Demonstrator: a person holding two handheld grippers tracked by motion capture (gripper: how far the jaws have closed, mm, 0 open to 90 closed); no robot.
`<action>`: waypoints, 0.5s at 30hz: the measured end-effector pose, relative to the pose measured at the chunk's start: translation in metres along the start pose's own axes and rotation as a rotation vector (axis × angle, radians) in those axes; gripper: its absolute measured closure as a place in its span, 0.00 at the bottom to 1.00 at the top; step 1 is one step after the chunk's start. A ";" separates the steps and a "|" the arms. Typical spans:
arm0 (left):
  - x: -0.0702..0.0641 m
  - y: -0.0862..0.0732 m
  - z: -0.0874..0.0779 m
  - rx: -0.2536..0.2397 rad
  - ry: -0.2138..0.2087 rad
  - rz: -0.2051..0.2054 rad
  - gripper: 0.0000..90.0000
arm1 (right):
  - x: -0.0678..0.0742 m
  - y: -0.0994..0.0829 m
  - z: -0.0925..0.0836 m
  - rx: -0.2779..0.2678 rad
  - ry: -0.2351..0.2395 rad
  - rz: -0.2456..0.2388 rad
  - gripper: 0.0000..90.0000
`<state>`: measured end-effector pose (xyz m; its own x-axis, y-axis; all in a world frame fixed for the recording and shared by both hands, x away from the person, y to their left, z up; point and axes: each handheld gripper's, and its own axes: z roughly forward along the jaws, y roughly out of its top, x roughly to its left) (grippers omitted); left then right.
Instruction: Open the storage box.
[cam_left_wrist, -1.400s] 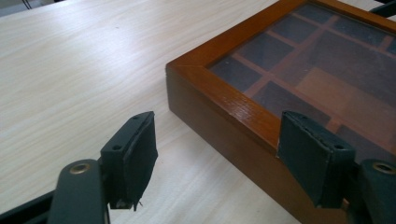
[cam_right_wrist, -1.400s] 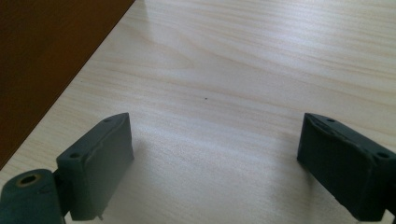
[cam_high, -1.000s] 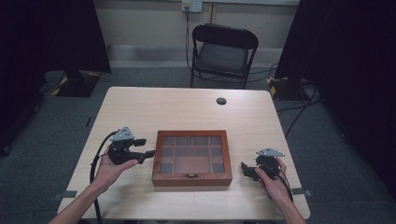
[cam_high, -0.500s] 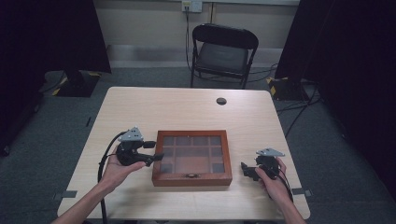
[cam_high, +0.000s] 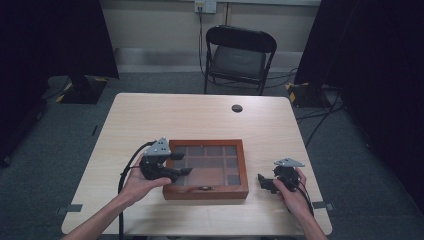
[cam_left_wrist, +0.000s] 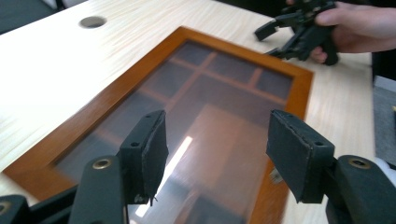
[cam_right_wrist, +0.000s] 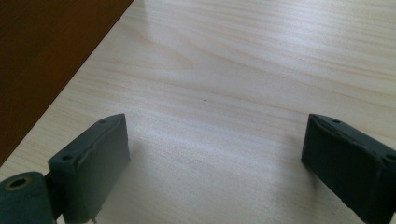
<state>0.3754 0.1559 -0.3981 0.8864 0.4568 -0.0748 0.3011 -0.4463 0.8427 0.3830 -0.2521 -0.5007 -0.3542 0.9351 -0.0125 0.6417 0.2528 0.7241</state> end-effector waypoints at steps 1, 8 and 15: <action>-0.002 0.002 0.003 0.002 -0.011 0.013 0.42 | 0.000 0.000 0.000 0.000 0.000 0.000 0.07; -0.014 0.009 0.022 0.019 -0.092 0.030 0.50 | 0.000 0.000 0.000 0.000 0.000 0.000 0.07; -0.021 0.002 0.034 0.029 -0.170 0.028 0.64 | 0.000 0.000 0.000 0.001 0.000 0.001 0.07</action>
<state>0.3695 0.1194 -0.4131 0.9405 0.3084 -0.1427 0.2834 -0.4802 0.8301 0.3830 -0.2520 -0.5006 -0.3533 0.9354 -0.0116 0.6427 0.2517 0.7236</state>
